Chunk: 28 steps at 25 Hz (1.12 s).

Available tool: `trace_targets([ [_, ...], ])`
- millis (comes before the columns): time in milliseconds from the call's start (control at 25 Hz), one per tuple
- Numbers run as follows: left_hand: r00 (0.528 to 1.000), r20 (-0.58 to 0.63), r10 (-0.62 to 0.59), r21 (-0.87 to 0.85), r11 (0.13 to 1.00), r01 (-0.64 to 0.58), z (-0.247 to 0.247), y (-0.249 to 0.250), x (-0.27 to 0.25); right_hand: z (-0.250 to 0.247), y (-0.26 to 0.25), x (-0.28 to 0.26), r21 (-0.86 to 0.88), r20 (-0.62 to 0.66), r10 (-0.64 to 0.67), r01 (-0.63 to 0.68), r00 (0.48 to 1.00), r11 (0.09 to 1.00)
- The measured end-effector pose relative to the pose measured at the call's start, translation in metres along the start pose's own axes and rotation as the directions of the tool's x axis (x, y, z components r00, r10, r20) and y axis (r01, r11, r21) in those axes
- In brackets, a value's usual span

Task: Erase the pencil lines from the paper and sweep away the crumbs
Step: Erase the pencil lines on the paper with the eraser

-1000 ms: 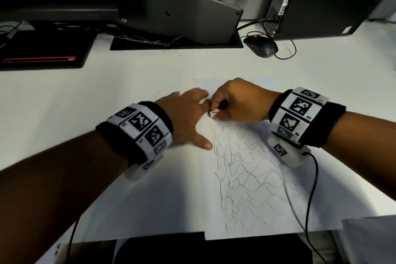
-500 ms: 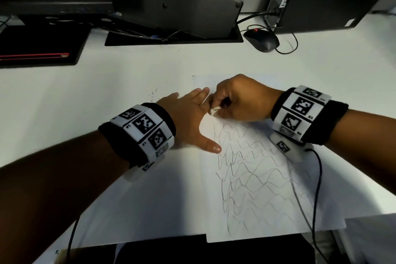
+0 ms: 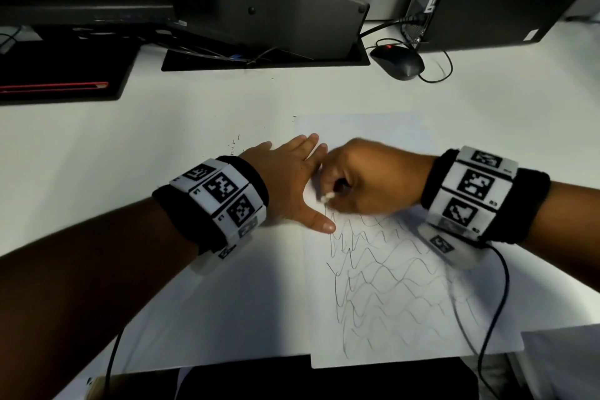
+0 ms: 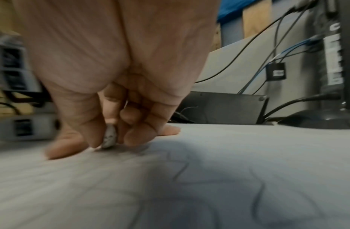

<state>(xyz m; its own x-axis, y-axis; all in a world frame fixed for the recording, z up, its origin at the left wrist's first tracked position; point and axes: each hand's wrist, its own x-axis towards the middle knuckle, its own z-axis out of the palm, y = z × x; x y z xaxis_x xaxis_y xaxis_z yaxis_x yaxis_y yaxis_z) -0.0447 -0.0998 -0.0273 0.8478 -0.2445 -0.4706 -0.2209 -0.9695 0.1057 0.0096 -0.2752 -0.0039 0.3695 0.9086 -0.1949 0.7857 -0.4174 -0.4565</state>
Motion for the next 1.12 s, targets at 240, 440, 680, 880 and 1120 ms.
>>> trace_targets([
  [240, 1.000, 0.012, -0.015, 0.049, 0.999, 0.014, -0.001, 0.001, 0.000, -0.017, 0.021, 0.006, -0.059, -0.135, 0.116, -0.125, 0.984, 0.990],
  [440, 1.000, 0.001, -0.003, 0.020, 1.000, 0.003, -0.001, 0.001, -0.001, -0.005, 0.004, -0.003, -0.023, 0.016, 0.006, -0.005, 1.000, 1.000],
  [680, 1.000, 0.003, -0.008, 0.040, 0.999, 0.008, 0.000, 0.001, 0.000, -0.008, 0.007, -0.005, -0.085, -0.017, 0.057, -0.059, 0.998, 0.995],
  [880, 1.000, 0.003, -0.012, 0.058, 0.998, 0.011, 0.000, 0.000, 0.001, -0.021, 0.023, 0.000, -0.066, -0.118, 0.153, -0.161, 0.981, 0.985],
  [1120, 1.000, 0.024, -0.020, 0.065, 0.998, 0.018, -0.002, 0.001, -0.001, -0.007, 0.002, -0.010, -0.037, 0.052, 0.040, -0.038, 0.998, 0.999],
])
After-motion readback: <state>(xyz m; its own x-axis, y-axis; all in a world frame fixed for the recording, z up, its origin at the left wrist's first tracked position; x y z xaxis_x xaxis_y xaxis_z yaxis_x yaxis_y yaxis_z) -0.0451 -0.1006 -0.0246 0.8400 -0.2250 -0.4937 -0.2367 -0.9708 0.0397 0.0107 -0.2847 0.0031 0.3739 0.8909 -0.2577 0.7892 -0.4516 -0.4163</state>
